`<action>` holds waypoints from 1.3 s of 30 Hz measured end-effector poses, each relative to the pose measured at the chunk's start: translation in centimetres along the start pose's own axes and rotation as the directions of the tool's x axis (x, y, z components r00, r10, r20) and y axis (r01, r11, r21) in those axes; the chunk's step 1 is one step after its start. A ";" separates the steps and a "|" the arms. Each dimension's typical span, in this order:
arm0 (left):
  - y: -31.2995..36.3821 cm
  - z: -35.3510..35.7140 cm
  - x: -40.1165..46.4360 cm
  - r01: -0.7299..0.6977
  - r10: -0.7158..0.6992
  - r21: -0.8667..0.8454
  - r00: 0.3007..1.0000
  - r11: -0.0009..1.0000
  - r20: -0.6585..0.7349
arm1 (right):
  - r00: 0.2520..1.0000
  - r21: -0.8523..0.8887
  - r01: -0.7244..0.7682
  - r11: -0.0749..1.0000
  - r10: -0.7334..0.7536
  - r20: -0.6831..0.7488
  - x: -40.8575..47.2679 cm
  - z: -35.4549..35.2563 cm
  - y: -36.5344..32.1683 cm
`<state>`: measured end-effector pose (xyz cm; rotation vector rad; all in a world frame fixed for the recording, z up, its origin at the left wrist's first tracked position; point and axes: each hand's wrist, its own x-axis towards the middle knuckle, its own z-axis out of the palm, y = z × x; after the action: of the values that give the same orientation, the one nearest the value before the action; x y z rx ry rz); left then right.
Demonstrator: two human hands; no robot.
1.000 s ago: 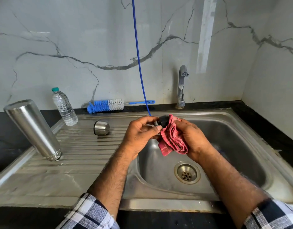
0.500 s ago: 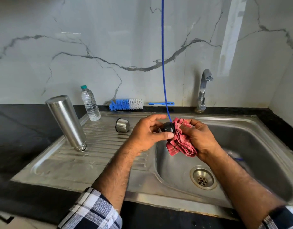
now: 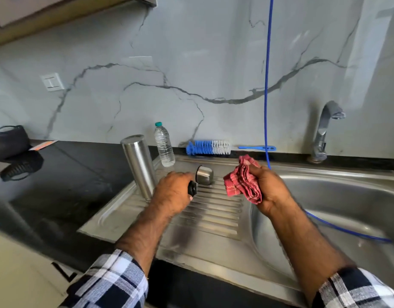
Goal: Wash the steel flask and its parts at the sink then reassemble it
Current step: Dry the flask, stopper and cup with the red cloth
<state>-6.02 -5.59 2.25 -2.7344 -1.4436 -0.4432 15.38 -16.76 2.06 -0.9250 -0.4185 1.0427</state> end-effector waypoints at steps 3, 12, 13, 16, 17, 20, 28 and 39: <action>-0.2 0.5 0.8 0.010 -0.011 0.017 0.998 1.000 0.066 | 0.999 0.005 -0.010 1.000 0.010 -0.046 0.5 -1.0 0.3; -0.9 0.3 2.2 0.025 -0.028 0.019 0.981 1.000 0.194 | 0.999 0.007 -0.030 1.000 0.030 -0.032 1.0 -1.4 0.1; -1.0 0.3 2.2 0.018 -0.025 0.033 0.979 0.999 0.204 | 0.999 0.009 -0.028 1.000 0.028 -0.034 1.0 -1.4 0.1; -1.1 0.2 2.1 0.007 -0.017 0.045 0.974 0.999 0.226 | 0.999 0.012 -0.026 1.000 0.026 -0.023 1.0 -1.5 0.2; -1.1 0.2 2.0 0.004 -0.014 0.045 0.972 0.999 0.234 | 0.999 0.020 -0.031 0.999 0.031 -0.031 0.9 -1.4 0.1; -0.8 -0.1 2.0 -0.013 0.012 0.002 0.977 1.000 0.213 | 1.000 0.063 -0.018 0.998 0.019 -0.010 0.7 -1.4 -0.5; 2.7 0.2 5.7 -0.102 0.103 0.073 0.995 0.992 -0.006 | 0.997 0.198 0.025 0.980 -0.011 -0.071 1.5 -4.2 -1.6; 2.9 2.2 10.6 -0.124 0.068 0.212 0.965 0.969 0.255 | 0.997 0.182 -0.023 0.983 0.037 -0.072 2.8 -4.8 -1.5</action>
<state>2.52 1.60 3.18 -2.7303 -1.3015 0.0652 20.83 -16.76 0.17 -0.8069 -0.2434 1.0515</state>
